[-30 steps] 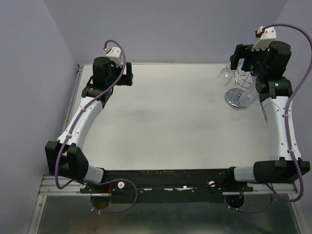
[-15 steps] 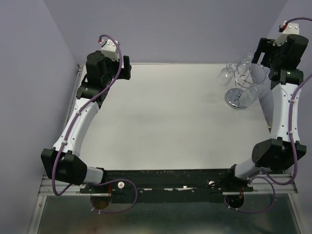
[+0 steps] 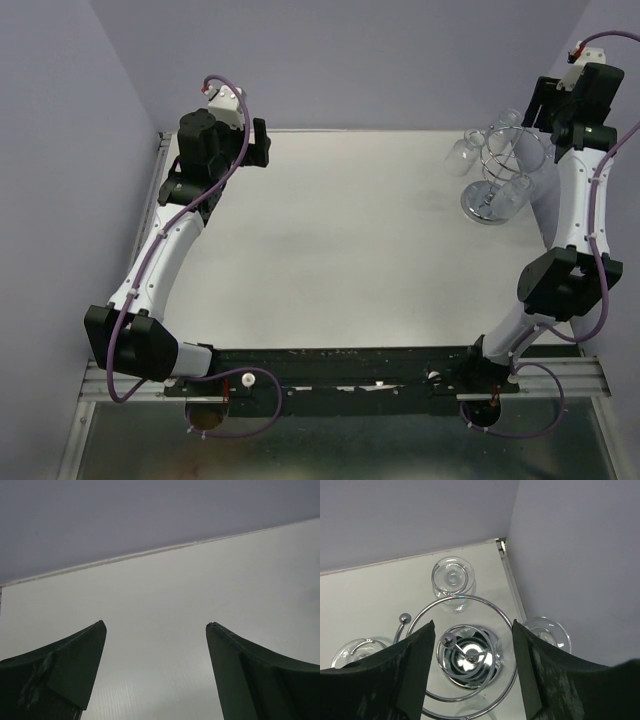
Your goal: Take the wine glass off the wine glass rack
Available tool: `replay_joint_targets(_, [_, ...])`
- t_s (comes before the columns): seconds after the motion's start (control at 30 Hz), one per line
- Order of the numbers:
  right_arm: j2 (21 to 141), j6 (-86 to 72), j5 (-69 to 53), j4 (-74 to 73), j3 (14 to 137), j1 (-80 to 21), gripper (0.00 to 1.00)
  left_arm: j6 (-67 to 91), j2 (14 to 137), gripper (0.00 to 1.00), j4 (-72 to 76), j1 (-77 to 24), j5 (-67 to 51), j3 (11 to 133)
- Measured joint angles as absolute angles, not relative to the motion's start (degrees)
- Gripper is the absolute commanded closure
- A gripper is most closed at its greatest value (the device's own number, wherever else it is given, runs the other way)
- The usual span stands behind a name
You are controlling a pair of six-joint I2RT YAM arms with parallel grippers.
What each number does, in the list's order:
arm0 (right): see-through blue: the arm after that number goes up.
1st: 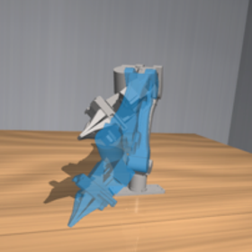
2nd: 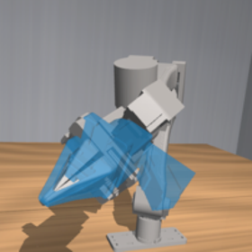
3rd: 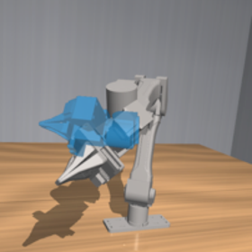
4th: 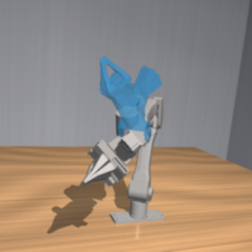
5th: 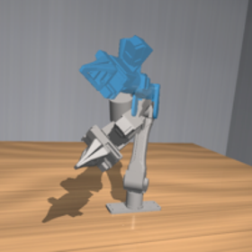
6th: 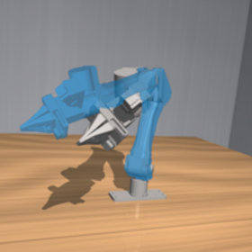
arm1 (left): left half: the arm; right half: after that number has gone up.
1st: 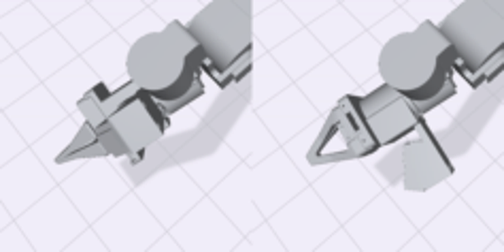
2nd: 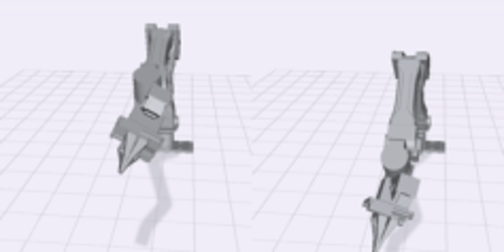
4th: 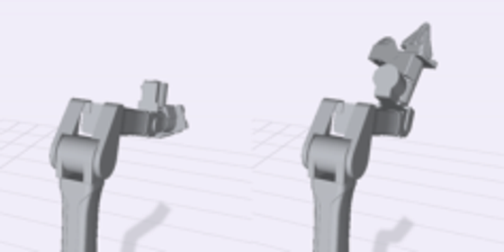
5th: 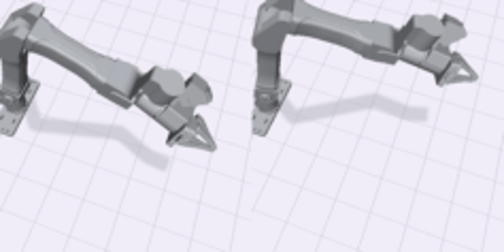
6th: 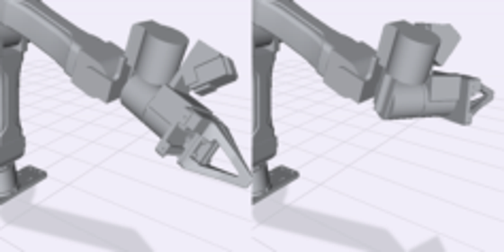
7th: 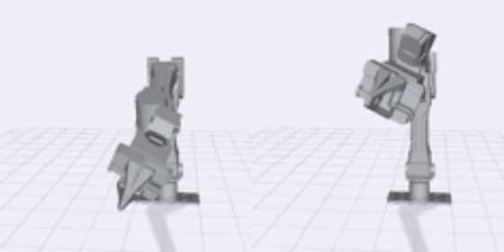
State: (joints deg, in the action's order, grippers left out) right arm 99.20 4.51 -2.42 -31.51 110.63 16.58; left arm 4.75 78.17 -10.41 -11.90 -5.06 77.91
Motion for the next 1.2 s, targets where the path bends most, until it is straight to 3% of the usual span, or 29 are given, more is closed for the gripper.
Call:
replay_joint_targets(0.67, [103.22,4.03,-4.36,-31.9,110.72,16.58,0.4,4.8,77.58,0.02,-10.41,-11.9,-7.09,75.92])
replay_joint_targets(1.2, [103.35,3.07,-7.18,-31.83,108.99,16.58,0.6,4.8,77.01,0.02,-10.39,-11.9,-7.16,74.85])
